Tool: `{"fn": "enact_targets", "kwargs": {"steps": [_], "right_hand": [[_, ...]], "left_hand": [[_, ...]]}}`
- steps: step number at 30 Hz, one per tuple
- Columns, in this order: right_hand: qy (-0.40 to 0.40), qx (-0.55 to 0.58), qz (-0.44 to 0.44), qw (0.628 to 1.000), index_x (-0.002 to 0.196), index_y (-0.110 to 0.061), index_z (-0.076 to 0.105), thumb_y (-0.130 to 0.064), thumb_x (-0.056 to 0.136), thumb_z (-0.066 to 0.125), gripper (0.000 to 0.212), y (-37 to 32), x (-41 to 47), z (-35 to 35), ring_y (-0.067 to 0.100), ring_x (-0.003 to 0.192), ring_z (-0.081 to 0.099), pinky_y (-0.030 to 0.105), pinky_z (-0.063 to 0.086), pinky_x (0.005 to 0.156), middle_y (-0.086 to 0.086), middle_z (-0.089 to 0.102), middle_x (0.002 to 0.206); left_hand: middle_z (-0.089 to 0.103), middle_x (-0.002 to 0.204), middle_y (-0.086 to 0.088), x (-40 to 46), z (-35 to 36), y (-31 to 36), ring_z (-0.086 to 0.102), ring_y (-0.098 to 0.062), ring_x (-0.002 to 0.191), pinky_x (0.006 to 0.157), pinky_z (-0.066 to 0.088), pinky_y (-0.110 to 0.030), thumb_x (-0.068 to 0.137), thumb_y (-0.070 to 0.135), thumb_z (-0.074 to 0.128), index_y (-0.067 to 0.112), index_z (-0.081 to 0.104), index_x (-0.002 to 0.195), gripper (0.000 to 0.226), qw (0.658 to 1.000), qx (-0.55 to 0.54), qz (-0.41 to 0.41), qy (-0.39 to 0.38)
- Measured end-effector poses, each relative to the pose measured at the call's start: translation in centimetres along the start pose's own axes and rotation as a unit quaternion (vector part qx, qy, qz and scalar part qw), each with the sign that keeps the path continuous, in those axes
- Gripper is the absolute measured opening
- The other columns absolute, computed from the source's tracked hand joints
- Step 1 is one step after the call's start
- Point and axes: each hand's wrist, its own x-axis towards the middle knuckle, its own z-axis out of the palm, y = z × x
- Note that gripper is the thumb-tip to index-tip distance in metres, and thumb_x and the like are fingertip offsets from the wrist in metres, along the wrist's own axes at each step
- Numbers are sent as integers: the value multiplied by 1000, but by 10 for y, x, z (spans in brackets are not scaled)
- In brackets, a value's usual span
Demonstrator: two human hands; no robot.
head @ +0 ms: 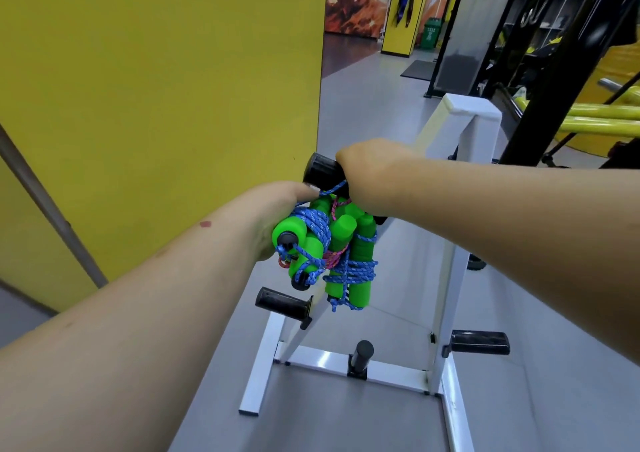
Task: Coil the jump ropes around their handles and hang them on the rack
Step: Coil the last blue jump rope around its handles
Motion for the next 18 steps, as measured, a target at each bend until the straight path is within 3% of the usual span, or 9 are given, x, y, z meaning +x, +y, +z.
{"fn": "enact_targets", "kwargs": {"steps": [7, 12, 14, 18], "right_hand": [[35, 10, -27, 999, 96, -14, 45, -8, 88, 56, 15, 6, -8, 7, 19, 62, 43, 28, 32, 48, 3, 46, 75], [43, 20, -38, 998, 95, -14, 46, -3, 84, 53, 18, 10, -7, 10, 29, 76, 52, 34, 41, 59, 2, 46, 75], [48, 26, -40, 998, 95, -16, 44, -3, 83, 53, 20, 11, -8, 13, 30, 78, 52, 35, 42, 61, 2, 46, 76], [54, 32, -43, 997, 95, -17, 44, -1, 82, 52, 21, 12, -10, 16, 29, 81, 53, 36, 42, 61, 5, 52, 87]], "left_hand": [[63, 45, -7, -27, -5, 8, 59, -19, 32, 32, 49, -27, 102, 20, 58, 3, 56, 81, 28, 999, -26, 2, 25], [64, 84, -10, -28, -12, 7, 66, -24, 50, 44, 58, -31, 101, 21, 57, 11, 61, 100, 11, 999, -13, -4, 36], [66, 90, -9, -26, -16, 5, 67, -26, 58, 50, 58, -32, 100, 23, 58, 13, 61, 100, 11, 999, -6, -9, 37], [67, 84, -8, -28, -23, 3, 65, -23, 50, 42, 51, -25, 101, 25, 57, 14, 61, 100, 12, 999, 0, -17, 40]]}}
